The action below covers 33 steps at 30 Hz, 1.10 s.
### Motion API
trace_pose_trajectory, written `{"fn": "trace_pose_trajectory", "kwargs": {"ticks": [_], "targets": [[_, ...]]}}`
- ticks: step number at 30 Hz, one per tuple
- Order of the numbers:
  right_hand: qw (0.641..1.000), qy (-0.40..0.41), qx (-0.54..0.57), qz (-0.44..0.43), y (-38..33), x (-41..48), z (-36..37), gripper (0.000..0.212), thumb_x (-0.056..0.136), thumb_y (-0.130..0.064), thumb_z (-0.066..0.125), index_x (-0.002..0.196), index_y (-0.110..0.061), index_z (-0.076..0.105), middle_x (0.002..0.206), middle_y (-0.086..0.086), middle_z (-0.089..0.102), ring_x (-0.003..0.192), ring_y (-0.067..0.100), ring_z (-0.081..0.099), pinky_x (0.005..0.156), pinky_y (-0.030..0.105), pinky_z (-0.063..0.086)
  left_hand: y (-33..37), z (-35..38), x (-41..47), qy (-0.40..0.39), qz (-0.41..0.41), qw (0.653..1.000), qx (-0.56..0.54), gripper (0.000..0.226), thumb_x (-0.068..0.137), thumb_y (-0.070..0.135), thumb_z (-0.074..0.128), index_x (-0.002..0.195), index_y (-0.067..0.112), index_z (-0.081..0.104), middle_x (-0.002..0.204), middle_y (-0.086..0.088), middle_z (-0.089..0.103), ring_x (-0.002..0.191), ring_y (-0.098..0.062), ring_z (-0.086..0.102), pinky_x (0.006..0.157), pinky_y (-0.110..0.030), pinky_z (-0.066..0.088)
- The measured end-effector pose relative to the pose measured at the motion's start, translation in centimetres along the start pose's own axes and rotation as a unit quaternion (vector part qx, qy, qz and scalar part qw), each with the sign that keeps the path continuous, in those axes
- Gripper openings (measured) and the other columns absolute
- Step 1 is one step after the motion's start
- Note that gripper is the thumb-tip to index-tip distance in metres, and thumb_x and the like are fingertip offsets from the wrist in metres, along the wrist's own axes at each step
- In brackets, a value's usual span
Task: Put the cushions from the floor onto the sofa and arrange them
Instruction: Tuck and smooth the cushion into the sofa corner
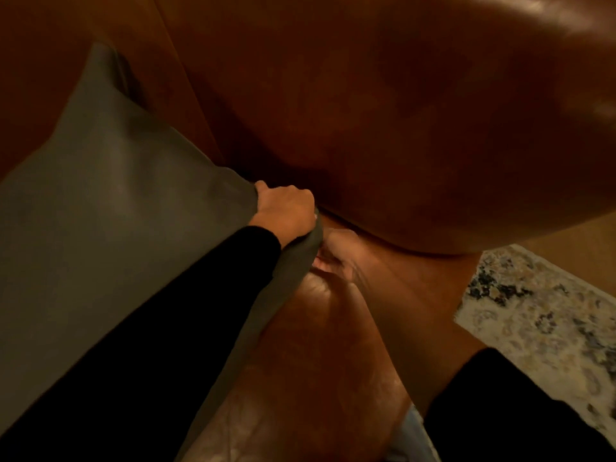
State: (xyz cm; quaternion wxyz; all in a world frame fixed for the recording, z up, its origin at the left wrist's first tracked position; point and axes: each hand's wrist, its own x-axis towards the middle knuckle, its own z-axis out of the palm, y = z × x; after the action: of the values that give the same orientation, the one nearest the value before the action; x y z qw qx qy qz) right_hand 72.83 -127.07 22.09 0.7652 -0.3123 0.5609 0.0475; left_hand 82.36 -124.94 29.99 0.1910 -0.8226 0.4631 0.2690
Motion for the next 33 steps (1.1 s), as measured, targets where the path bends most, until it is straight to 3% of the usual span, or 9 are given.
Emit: {"fn": "trace_pose_trajectory", "kwargs": {"ticks": [2,7,10,13,16,23,26,31,33], "targets": [[0.999,0.016,-0.01,-0.034,0.4,0.3,0.2,0.021,0.096,-0.012,0.05,0.076,-0.018,0.052,0.073,-0.002,0.054,0.068,0.008,0.05,0.067,0.026,0.047,-0.2,0.2,0.5,-0.006,0.004,1.0,-0.007,0.018,0.1,0.029,0.043,0.089,0.017,0.051,0.083,-0.001,0.051,0.103,-0.028,0.055,0.108,-0.054,0.016],[0.996,0.072,-0.014,-0.054,0.9,1.0,0.5,0.023,0.1,-0.019,0.044,0.078,-0.021,0.05,0.108,0.009,0.061,0.103,0.024,0.059,0.078,0.038,0.053,-1.1,0.4,1.2,0.002,-0.001,0.999,-0.038,0.024,0.097,0.021,0.042,0.106,0.019,0.064,0.106,-0.003,0.062,0.107,-0.027,0.054,0.106,-0.054,0.016],[0.996,0.081,0.017,-0.016,1.0,1.4,0.6,0.017,0.101,-0.021,0.041,0.092,-0.017,0.055,0.108,0.01,0.057,0.091,0.023,0.058,0.073,0.039,0.051,-1.3,0.6,0.8,0.019,0.026,0.999,-0.026,0.025,0.097,0.02,0.039,0.11,0.018,0.061,0.115,-0.005,0.057,0.114,-0.027,0.048,0.107,-0.058,0.014],[0.993,0.098,0.058,0.013,1.0,1.2,0.8,0.02,0.101,-0.017,0.037,0.112,-0.009,0.053,0.108,0.011,0.056,0.077,0.019,0.053,0.062,0.035,0.049,-1.9,0.4,0.6,-0.023,0.053,0.997,-0.054,0.027,0.102,0.035,0.028,0.117,0.023,0.047,0.118,-0.007,0.055,0.119,-0.03,0.047,0.11,-0.062,0.006],[0.988,0.14,0.058,0.022,1.3,1.5,1.4,0.03,0.101,-0.019,0.034,0.124,-0.007,0.05,0.124,0.013,0.053,0.105,0.029,0.055,0.074,0.042,0.052,-3.2,0.3,0.5,-0.102,0.017,0.993,-0.048,0.067,0.095,0.064,0.014,0.144,0.022,0.031,0.144,-0.008,0.044,0.136,-0.028,0.036,0.115,-0.051,-0.003],[0.98,0.143,0.07,-0.121,2.9,1.0,3.2,0.034,0.102,-0.033,0.03,0.128,-0.017,0.045,0.127,0.011,0.054,0.113,0.028,0.054,0.1,0.046,0.044,-3.6,0.1,0.8,-0.013,0.077,0.996,0.032,0.049,0.1,0.051,0.027,0.118,0.02,0.06,0.12,-0.004,0.062,0.117,-0.023,0.051,0.11,-0.045,0.012],[0.972,0.133,0.043,-0.189,2.7,0.7,2.7,0.024,0.103,-0.032,0.029,0.115,-0.021,0.047,0.113,0.006,0.056,0.106,0.022,0.055,0.091,0.037,0.047,-3.5,0.4,0.8,0.002,0.078,0.996,0.046,0.05,0.099,0.053,0.025,0.124,0.023,0.055,0.124,-0.005,0.06,0.121,-0.024,0.048,0.108,-0.045,0.014],[0.965,0.158,-0.005,-0.209,2.0,1.4,1.5,0.033,0.105,-0.019,0.025,0.122,0.001,0.045,0.095,0.003,0.05,0.077,0.01,0.048,0.056,0.019,0.036,-3.3,0.5,0.8,-0.034,0.055,0.997,0.033,0.071,0.097,0.061,0.011,0.123,0.015,0.059,0.132,-0.008,0.053,0.13,-0.026,0.036,0.112,-0.048,0.006],[0.976,0.113,0.055,-0.176,2.2,1.3,1.7,0.041,0.104,-0.033,0.032,0.124,-0.002,0.048,0.102,0.005,0.059,0.084,0.011,0.057,0.067,0.015,0.046,-3.4,0.4,0.8,-0.027,0.063,0.997,0.038,0.064,0.098,0.057,0.016,0.116,0.017,0.062,0.125,-0.007,0.056,0.125,-0.024,0.04,0.109,-0.047,0.01]]}}
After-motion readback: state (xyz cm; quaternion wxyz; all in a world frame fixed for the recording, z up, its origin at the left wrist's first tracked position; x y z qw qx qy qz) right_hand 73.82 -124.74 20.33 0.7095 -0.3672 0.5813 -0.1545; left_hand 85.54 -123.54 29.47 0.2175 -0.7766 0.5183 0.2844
